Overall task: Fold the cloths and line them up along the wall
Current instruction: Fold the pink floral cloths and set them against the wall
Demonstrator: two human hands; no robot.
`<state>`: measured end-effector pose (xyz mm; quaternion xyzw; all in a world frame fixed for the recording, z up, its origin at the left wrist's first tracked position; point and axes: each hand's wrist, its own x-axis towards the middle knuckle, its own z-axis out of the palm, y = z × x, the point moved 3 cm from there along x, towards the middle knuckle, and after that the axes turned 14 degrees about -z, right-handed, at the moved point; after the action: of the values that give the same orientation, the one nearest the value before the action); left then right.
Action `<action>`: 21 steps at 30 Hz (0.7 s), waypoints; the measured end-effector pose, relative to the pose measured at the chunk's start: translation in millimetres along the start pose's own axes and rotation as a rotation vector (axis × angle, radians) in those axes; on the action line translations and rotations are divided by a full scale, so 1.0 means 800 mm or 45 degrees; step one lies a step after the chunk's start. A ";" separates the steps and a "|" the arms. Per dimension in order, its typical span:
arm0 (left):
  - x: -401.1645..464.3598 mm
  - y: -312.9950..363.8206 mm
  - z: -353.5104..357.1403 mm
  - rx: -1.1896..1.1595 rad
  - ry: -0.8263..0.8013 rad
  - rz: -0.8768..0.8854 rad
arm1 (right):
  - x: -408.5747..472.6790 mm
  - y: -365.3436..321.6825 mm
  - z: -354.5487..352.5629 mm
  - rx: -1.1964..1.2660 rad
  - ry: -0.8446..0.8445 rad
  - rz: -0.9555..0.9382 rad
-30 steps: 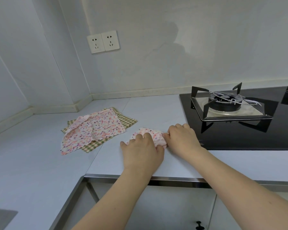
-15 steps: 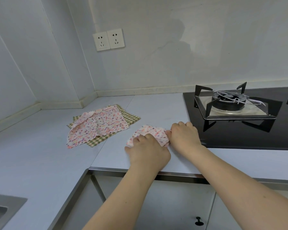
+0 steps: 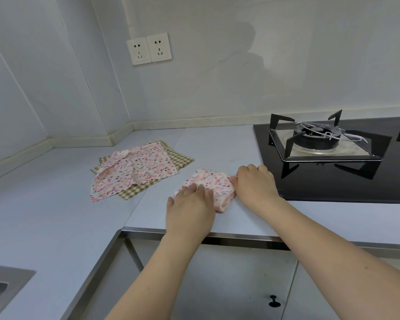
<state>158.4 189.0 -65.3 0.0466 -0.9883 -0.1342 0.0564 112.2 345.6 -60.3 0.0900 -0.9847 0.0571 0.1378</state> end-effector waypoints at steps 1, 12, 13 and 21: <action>0.001 -0.001 0.002 -0.012 0.020 -0.012 | 0.000 -0.001 0.000 -0.006 0.003 -0.003; 0.000 -0.008 0.000 0.030 -0.341 -0.016 | -0.007 -0.002 -0.001 0.013 0.130 -0.017; 0.000 -0.009 0.000 0.044 -0.350 -0.007 | -0.007 -0.003 -0.001 0.033 0.125 -0.024; 0.056 -0.037 -0.031 -0.320 -0.229 -0.136 | -0.005 -0.005 0.000 0.247 0.089 -0.148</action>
<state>119.7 149.8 -45.5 0.0794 -0.9609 -0.2631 -0.0341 116.6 342.1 -61.2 0.1579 -0.9623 0.1470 0.1658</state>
